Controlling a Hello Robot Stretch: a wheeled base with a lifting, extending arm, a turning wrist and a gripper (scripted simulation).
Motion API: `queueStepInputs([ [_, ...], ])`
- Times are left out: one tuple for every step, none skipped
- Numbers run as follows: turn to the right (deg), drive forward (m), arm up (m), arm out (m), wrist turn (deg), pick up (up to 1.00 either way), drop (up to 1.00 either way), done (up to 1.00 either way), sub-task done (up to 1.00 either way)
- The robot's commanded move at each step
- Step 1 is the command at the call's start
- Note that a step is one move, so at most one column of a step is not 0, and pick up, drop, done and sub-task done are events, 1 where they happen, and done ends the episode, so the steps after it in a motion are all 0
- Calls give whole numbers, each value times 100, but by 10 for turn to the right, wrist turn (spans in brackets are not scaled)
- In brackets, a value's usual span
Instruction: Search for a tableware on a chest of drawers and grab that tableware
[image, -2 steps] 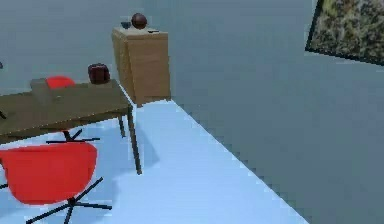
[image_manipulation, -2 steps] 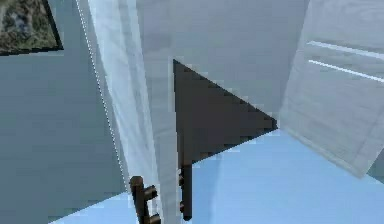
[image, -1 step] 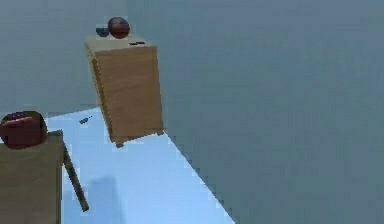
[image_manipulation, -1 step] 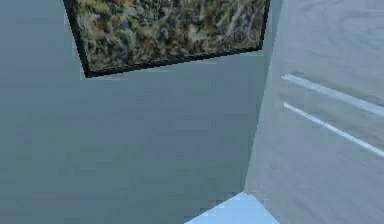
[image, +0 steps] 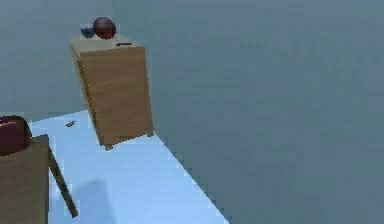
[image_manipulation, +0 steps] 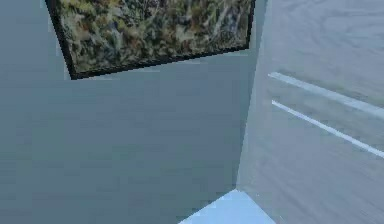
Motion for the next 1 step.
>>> queueStepInputs([
  [0, 55, 0, 0, 0, 0, 0, 0, 0],
])
